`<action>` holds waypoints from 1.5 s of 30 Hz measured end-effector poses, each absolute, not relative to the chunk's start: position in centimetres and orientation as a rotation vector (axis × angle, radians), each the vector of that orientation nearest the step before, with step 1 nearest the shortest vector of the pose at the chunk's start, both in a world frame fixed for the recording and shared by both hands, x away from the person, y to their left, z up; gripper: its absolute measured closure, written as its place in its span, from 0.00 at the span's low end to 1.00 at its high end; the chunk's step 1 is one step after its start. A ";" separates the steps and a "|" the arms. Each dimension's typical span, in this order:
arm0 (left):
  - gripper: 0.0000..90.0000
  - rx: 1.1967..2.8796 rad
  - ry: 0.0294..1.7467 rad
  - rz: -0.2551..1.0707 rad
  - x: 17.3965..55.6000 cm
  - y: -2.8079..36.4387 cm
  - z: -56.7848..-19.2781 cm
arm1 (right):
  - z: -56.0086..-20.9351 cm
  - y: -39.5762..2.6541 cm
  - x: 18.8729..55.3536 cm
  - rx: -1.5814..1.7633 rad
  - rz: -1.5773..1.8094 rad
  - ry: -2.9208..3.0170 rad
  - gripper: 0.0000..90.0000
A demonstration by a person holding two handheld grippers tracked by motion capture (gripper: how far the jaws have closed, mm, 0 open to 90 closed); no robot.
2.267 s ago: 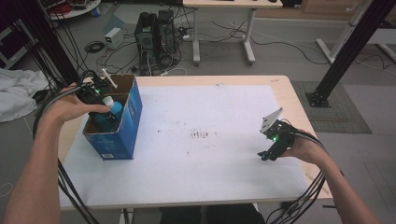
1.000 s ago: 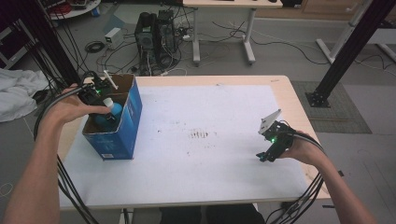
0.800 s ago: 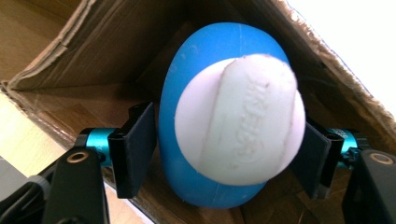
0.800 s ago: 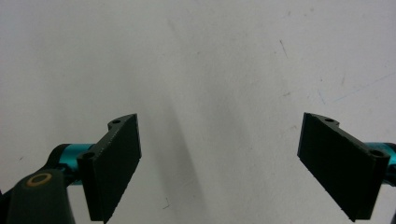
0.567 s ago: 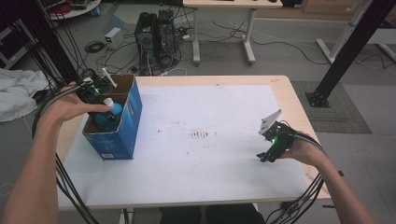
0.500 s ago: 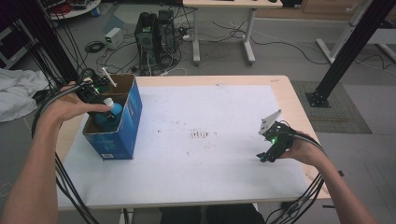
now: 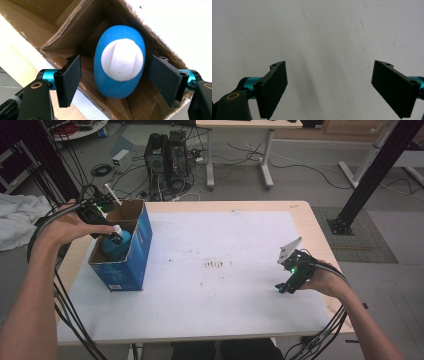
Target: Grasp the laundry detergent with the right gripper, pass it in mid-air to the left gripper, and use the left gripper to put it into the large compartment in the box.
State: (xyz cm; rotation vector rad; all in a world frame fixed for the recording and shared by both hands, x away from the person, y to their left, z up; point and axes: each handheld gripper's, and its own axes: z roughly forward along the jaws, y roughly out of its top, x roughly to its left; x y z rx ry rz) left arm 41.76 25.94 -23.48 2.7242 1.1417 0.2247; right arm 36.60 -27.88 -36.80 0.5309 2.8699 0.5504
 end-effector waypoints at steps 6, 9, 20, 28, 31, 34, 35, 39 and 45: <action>0.30 2.705 1.120 0.269 41.2 25.1 -22.0 | -36.7 -27.8 36.6 0.521 0.539 2.885 0.14; 0.30 2.699 1.111 0.277 41.1 24.7 -21.3 | -36.6 -27.8 36.5 0.536 0.534 2.883 0.14; 0.30 2.717 0.987 0.338 40.5 22.2 -18.8 | -36.6 -27.9 36.7 0.483 0.546 2.867 0.14; 0.30 2.779 0.824 0.331 40.0 18.6 -17.8 | -36.7 -27.7 36.7 0.489 0.565 2.856 0.14; 0.30 2.801 0.752 0.321 39.7 16.7 -17.9 | -36.7 -27.6 36.7 0.498 0.561 2.855 0.14; 0.30 2.832 0.667 0.314 39.6 14.9 -18.2 | -36.7 -27.6 36.7 0.499 0.565 2.855 0.14; 0.30 2.835 0.654 0.310 39.6 14.4 -18.4 | -36.8 -27.6 36.7 0.489 0.571 2.856 0.14; 0.30 2.854 0.582 0.277 39.6 12.1 -19.5 | -36.8 -27.5 36.7 0.492 0.565 2.854 0.14; 0.30 2.887 0.507 0.224 39.7 9.0 -22.8 | -36.7 -27.5 36.5 0.527 0.522 2.871 0.14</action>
